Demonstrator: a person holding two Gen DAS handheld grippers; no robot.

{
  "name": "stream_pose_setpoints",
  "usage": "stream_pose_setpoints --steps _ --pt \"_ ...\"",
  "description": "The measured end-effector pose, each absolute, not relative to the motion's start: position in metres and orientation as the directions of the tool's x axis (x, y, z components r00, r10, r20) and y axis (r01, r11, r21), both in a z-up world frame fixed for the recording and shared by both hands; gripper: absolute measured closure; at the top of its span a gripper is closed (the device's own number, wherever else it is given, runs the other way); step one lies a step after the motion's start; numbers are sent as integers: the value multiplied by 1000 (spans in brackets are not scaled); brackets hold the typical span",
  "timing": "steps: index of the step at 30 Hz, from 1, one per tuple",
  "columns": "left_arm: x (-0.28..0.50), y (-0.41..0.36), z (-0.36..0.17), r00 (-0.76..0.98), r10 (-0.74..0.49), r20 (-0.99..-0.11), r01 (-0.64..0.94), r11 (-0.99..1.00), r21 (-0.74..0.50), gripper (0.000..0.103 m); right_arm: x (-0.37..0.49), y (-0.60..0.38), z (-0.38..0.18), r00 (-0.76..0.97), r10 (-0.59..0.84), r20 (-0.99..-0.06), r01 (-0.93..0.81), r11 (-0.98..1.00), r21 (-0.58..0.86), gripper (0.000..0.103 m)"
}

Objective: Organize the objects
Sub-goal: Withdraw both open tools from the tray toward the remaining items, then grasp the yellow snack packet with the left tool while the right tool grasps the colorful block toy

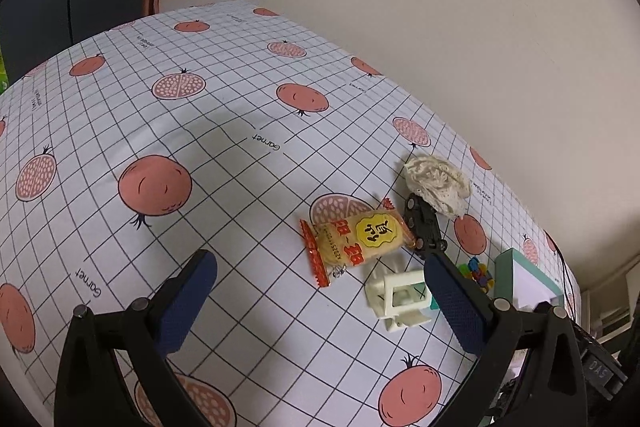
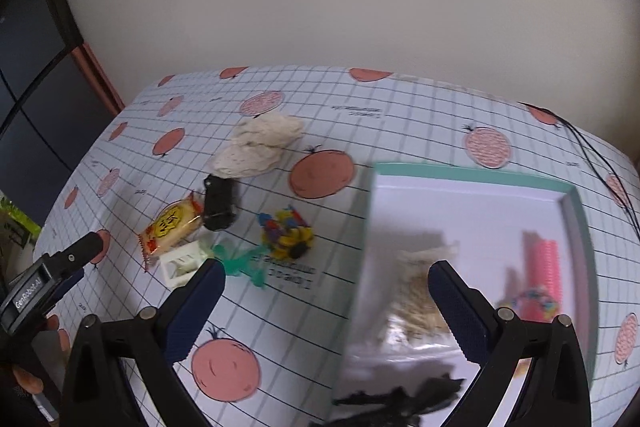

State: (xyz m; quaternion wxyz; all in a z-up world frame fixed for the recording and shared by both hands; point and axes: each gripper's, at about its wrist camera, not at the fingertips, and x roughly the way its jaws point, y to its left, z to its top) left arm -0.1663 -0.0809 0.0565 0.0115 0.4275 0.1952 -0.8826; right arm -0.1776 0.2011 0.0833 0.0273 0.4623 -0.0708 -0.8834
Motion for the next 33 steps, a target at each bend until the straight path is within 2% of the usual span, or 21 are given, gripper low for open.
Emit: stream_pose_setpoints --steps 15,29,33 --pt "-199 -63 41 -593 156 -790 73 -967 -246 0 -201 159 64 -555 -132 -821 49 -991 127 14" --pt "-228 -38 26 -567 132 -813 -15 -989 -150 0 -229 161 45 -538 -134 -832 -1 -987 159 27" --pt "-232 -34 23 -562 140 -815 -33 -989 -147 5 -233 161 40 -529 -127 -839 -2 -989 151 30"
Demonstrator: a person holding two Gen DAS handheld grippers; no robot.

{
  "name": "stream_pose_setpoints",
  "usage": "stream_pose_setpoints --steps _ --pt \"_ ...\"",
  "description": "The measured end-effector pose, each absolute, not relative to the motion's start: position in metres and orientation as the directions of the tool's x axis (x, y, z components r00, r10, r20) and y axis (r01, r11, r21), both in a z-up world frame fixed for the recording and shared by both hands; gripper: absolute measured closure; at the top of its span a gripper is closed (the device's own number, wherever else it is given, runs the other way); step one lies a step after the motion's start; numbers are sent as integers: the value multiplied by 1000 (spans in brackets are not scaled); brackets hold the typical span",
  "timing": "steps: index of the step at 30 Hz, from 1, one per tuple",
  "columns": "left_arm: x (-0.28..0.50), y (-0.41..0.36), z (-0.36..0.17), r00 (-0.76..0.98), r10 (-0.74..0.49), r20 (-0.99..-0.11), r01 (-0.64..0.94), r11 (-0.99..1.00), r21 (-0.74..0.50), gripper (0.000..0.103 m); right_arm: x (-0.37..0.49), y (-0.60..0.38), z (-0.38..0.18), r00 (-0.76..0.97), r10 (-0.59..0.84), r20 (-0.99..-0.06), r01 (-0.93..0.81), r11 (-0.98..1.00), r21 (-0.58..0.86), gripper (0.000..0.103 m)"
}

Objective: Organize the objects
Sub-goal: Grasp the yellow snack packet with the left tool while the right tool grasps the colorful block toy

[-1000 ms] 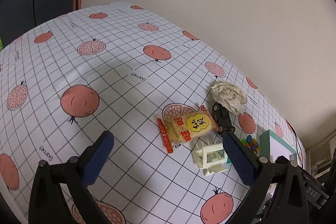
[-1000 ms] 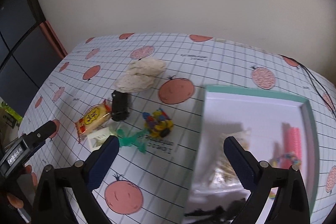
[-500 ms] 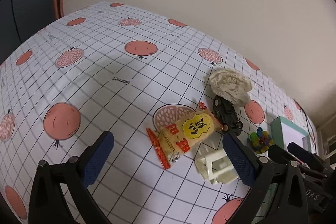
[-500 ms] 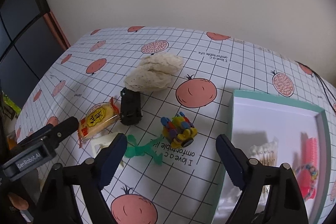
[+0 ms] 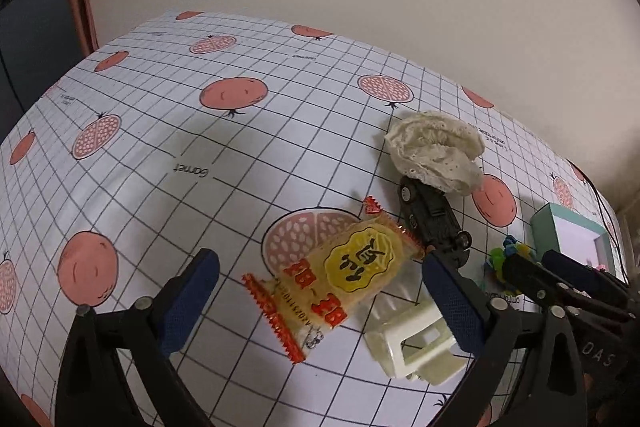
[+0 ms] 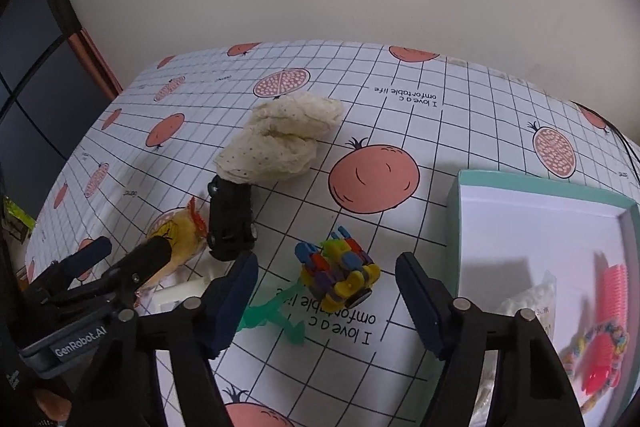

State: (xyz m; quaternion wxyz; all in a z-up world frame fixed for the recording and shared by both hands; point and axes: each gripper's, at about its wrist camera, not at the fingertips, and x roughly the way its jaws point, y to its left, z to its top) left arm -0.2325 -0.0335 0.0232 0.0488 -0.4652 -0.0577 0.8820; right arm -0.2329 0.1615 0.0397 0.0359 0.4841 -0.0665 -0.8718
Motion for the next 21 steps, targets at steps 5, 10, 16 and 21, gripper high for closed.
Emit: stream_pose_setpoints --steps 5,10,16,21 --pt "-235 -29 22 -560 150 -815 -43 -988 -151 7 -236 164 35 -527 -124 -841 -14 -988 154 41" --pt "-236 -27 17 -539 161 -827 -50 -986 -159 22 -237 164 30 -519 -120 -846 -19 -988 152 51" --pt "-236 -31 9 -506 164 -847 -32 -985 -172 44 -236 165 29 -517 -121 -847 -19 -988 153 53" --pt "-234 -32 7 -498 148 -855 -24 -987 -157 59 -236 167 29 -512 -122 -850 -25 -987 156 57"
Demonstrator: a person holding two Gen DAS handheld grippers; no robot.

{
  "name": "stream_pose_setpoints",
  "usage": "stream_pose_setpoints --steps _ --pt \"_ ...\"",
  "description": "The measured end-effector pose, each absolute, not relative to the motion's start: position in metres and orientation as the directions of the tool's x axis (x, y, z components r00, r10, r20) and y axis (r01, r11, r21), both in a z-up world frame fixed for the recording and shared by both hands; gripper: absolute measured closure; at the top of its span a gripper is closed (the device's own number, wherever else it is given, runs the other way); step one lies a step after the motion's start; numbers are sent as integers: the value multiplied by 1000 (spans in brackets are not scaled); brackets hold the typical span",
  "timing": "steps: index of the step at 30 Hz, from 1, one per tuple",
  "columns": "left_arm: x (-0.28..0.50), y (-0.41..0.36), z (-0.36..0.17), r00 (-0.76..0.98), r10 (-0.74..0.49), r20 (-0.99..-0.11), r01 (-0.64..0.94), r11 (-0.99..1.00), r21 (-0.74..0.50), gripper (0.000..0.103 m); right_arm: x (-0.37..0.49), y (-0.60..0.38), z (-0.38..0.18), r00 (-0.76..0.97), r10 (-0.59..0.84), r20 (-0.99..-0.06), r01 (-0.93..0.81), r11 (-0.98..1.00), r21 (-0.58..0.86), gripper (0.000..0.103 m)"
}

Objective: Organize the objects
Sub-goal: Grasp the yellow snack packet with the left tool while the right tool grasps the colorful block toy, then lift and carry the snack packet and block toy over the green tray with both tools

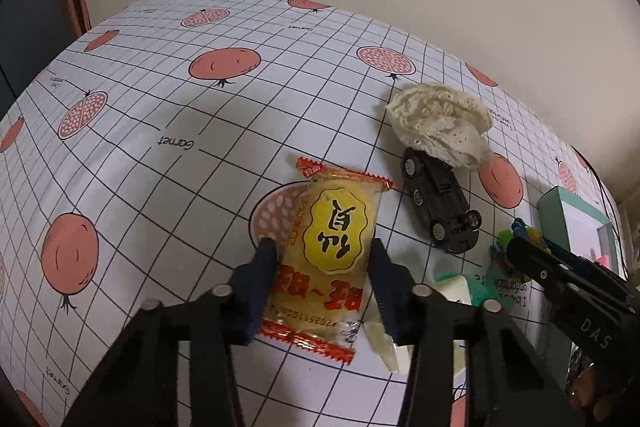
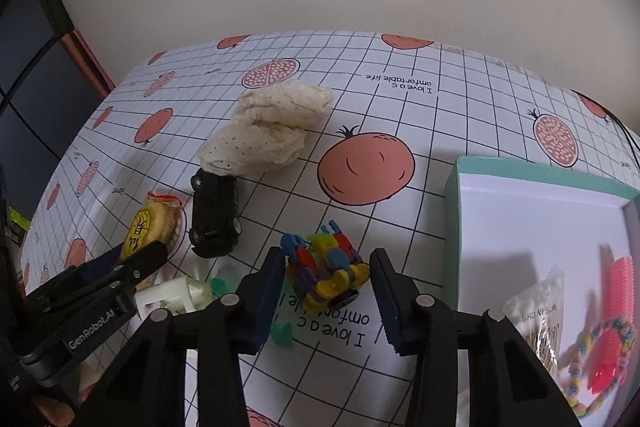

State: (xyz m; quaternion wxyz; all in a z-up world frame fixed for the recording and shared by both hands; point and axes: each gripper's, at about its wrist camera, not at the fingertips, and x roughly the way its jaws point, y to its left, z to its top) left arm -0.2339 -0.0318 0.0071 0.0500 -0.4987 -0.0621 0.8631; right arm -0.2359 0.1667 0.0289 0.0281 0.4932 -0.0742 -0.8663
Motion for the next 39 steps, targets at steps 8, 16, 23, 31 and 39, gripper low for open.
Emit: stream_pose_setpoints --steps 8,16,23,31,39 --pt "-231 -33 9 -498 136 -857 -6 -988 -153 63 -233 169 31 -503 -130 -855 -32 -985 169 61" --pt "-228 -38 16 -508 137 -850 24 -985 -173 63 -230 171 35 -509 -139 -850 -29 -984 178 61" --pt "-225 -39 28 -531 134 -837 36 -983 -180 63 -224 170 45 -521 -150 -841 -15 -983 185 61" --pt "-219 -38 36 -549 127 -826 55 -981 -187 63 -218 171 51 -522 -152 -839 -6 -983 182 61" --pt "-213 -36 44 -564 127 -816 74 -976 -203 63 -211 177 62 -536 -150 -831 -7 -983 182 61"
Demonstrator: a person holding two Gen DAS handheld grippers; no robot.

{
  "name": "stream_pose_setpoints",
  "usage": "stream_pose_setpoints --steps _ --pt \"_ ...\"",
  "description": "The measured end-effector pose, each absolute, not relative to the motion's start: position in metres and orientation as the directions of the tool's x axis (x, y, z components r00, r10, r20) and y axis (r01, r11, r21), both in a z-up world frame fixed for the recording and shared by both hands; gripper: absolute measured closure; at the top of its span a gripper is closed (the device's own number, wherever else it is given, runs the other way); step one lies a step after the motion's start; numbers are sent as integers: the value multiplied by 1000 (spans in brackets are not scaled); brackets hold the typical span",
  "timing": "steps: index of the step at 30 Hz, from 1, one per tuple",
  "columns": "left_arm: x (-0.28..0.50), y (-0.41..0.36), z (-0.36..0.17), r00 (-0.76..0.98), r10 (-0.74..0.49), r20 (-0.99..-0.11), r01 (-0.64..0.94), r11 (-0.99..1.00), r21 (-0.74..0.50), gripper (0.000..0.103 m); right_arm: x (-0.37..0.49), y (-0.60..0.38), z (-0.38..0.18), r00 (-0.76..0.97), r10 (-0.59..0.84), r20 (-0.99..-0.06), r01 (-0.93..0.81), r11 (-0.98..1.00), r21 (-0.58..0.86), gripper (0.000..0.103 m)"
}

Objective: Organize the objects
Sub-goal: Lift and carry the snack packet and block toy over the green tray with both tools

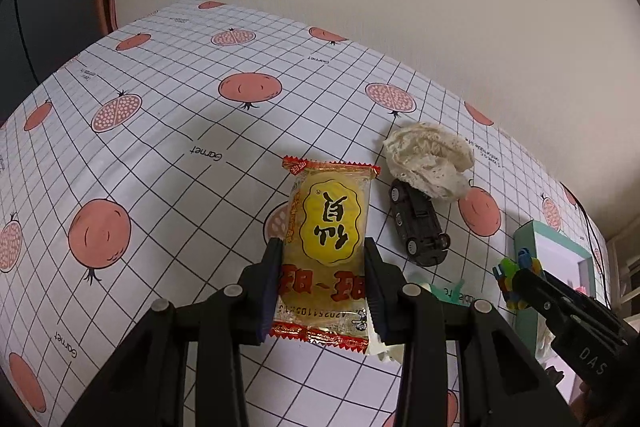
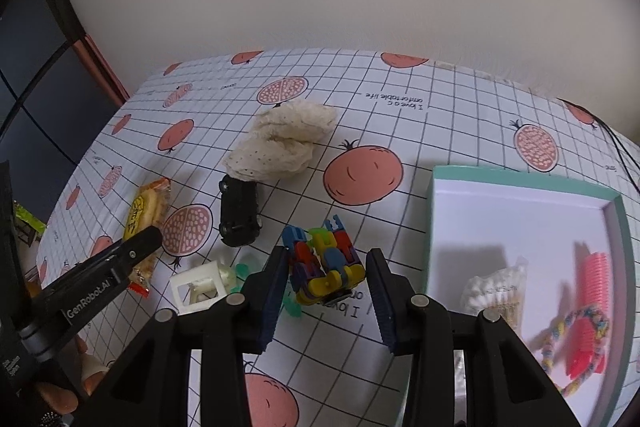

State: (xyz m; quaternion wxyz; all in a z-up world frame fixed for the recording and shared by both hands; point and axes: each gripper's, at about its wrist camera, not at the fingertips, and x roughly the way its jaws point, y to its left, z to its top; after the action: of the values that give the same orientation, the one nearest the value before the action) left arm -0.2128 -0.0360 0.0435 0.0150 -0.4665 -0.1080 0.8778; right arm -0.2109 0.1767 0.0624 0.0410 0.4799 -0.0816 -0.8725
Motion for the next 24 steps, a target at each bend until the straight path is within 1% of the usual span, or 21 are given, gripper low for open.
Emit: stream_pose_setpoints --steps 10,24 --pt "-203 -20 57 -591 135 -795 61 -976 -211 63 -197 196 77 -557 -136 -820 -31 -982 184 61" --pt "-189 18 68 -609 176 -774 1 -975 -222 63 -176 245 90 -577 -102 -811 -105 -975 198 61"
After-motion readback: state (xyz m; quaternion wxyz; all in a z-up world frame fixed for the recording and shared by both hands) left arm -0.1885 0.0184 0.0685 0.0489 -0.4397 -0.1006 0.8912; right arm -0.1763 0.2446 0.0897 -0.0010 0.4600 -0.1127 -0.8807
